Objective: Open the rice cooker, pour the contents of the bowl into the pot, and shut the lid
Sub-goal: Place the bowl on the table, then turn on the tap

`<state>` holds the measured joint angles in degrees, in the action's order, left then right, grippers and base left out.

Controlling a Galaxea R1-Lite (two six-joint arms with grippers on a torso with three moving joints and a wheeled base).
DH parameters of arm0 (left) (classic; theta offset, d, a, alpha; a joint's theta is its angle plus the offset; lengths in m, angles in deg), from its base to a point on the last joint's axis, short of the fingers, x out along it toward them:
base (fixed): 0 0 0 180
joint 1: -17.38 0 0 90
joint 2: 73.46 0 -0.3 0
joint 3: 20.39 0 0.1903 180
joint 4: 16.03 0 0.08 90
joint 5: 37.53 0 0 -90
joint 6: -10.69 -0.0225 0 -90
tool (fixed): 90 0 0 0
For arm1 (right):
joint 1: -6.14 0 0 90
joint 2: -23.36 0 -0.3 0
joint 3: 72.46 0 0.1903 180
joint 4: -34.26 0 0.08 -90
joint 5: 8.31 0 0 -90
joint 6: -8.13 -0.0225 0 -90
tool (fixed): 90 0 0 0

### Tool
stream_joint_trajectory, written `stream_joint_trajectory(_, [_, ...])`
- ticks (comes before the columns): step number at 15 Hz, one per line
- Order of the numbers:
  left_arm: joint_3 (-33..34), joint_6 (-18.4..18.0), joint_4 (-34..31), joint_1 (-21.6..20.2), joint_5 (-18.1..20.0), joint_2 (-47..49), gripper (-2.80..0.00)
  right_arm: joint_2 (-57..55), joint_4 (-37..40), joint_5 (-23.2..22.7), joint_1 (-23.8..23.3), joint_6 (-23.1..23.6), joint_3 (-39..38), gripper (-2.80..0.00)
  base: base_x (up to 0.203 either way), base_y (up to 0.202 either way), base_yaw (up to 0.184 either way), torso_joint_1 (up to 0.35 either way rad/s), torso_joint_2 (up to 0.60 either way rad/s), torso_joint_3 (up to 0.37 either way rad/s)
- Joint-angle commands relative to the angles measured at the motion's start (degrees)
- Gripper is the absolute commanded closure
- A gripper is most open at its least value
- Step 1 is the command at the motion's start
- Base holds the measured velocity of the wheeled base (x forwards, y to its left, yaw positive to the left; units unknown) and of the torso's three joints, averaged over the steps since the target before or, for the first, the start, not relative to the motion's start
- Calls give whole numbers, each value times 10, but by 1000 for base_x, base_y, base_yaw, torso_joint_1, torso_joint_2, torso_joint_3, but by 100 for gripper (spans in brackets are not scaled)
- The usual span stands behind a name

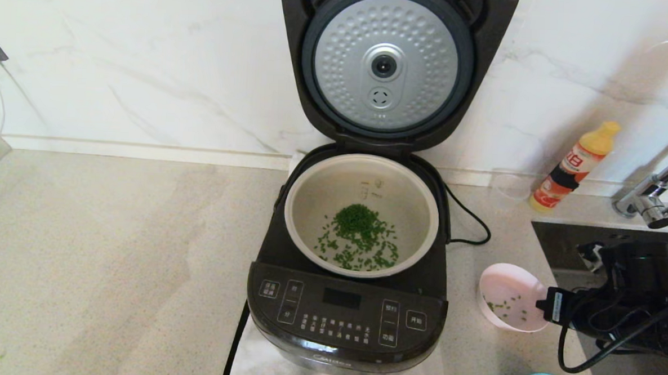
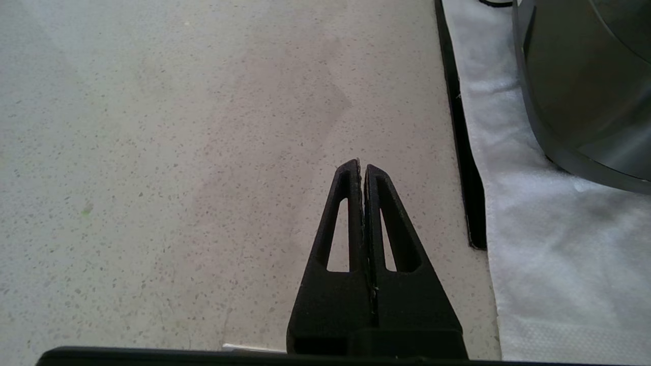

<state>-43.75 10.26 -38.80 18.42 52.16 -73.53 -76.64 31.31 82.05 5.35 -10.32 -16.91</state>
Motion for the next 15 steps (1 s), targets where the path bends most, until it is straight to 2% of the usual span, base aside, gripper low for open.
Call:
stream_joint_trajectory(1, [5, 0, 0, 0, 0, 0, 0, 9, -2, 0, 0, -2, 1, -280, 0, 0, 0, 0, 0, 0])
stream_joint_trajectory(8, [5, 0, 0, 0, 0, 0, 0, 105, 3, 1, -7, 1, -2, -280, 0, 0, 0, 0, 0, 0])
stream_joint_trajectory(11, [5, 0, 0, 0, 0, 0, 0, 158, 31, 6, -34, 9, 6, -280, 0, 0, 0, 0, 0, 0])
stream_joint_trajectory(12, [5, 0, 0, 0, 0, 0, 0, 175, 54, 7, -46, 17, 9, 0, 0, 0, 0, 0, 0, 0])
stream_joint_trajectory(15, [5, 0, 0, 0, 0, 0, 0, 207, 82, 10, -87, 25, 20, 0, 0, 0, 0, 0, 0, 0])
